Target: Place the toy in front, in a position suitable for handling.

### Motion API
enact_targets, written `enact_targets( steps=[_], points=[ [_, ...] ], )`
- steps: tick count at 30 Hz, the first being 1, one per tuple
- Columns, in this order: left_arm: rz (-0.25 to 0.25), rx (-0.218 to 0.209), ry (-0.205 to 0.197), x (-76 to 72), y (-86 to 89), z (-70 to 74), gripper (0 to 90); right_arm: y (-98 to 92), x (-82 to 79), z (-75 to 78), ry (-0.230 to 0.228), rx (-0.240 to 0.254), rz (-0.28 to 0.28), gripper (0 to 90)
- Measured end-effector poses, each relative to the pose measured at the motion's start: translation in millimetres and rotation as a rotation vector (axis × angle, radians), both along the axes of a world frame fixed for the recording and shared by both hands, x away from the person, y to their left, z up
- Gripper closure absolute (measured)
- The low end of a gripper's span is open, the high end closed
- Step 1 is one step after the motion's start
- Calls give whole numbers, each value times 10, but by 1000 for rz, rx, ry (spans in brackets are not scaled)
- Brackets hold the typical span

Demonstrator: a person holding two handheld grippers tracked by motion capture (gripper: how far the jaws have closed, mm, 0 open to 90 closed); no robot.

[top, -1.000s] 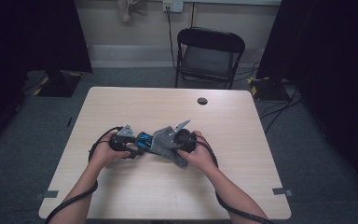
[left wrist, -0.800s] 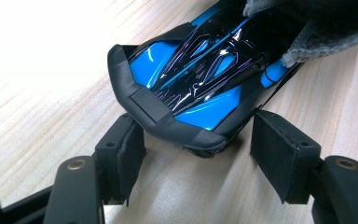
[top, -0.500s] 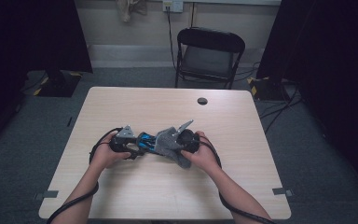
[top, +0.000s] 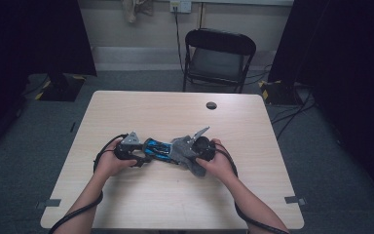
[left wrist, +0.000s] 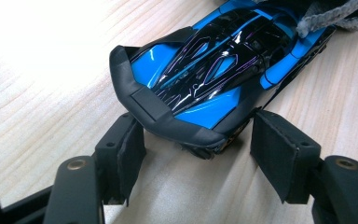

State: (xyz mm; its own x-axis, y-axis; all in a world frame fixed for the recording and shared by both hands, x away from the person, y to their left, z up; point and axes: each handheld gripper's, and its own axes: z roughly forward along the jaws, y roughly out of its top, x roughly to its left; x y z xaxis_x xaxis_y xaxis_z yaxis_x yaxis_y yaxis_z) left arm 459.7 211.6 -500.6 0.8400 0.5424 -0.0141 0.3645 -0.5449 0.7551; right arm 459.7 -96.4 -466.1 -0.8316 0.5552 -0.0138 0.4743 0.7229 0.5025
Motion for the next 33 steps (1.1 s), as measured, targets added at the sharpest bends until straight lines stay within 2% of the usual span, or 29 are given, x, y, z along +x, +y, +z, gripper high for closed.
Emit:
enact_targets(
  steps=[7,11,14,18,20,24,29,33],
  points=[
    [11,1,-3,-15,-7,0,355,-75,12,42,10,-9,-2,735],
    [9,0,-3,-19,-7,0,359,-171,50,234,-9,47,-28,735],
    [13,0,-3,-23,-8,0,359,-157,89,401,-35,84,-35,736],
    [15,-1,-1,-24,-8,-1,359,57,159,590,-62,112,-6,736],
    [16,0,-3,-26,-8,0,360,204,198,601,-66,109,11,736],
    [15,-2,3,-22,-9,0,359,503,273,500,-51,85,31,735],
    [10,-1,0,-17,-10,0,359,821,331,378,-7,104,58,734],
    [15,0,-1,-21,-12,0,359,1029,313,293,-9,52,93,725]
  ],
)
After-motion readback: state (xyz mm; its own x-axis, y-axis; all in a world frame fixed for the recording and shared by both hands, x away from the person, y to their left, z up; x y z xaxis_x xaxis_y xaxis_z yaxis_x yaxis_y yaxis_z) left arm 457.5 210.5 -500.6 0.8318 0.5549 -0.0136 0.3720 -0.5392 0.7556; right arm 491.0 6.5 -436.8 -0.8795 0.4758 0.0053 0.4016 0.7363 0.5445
